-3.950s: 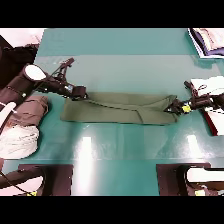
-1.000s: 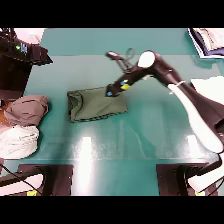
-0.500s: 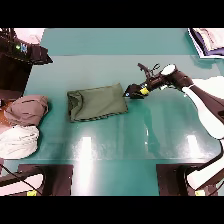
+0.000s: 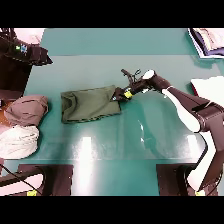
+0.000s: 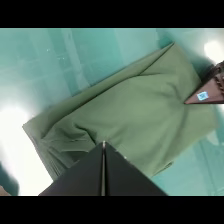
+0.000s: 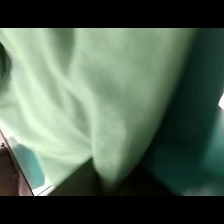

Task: Fold the shirts.

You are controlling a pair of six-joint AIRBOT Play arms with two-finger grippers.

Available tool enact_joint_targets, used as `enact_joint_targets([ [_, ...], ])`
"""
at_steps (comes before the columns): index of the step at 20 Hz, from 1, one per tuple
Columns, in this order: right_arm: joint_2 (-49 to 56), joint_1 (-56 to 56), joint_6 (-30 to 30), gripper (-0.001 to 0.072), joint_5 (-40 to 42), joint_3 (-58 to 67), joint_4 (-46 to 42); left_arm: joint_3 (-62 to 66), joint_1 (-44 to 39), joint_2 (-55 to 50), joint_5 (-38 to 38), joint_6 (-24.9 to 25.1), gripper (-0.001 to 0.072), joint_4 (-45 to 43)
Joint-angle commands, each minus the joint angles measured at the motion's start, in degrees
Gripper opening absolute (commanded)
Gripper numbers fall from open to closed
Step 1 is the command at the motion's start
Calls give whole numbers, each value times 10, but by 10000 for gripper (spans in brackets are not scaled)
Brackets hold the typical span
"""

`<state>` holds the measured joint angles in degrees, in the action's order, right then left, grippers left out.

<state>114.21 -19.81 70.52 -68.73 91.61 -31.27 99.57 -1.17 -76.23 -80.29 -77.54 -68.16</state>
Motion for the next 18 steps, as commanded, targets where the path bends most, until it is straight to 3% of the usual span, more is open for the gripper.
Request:
enact_joint_targets([
  [1,4,-12,-41,21,-3,10,16,0,0,0,-7,0,28,0],
  [4,-32,15,-52,18,-47,9,-4,0,0,0,-13,0,28,5],
  [9,-186,132,-29,18,-67,-50,-126,0,-5,0,-10,0,28,41],
  [14,-322,334,15,18,-31,-113,-217,0,-77,0,17,0,28,41],
  [18,-350,475,15,18,37,-113,-208,0,-142,0,100,-3,28,41],
])
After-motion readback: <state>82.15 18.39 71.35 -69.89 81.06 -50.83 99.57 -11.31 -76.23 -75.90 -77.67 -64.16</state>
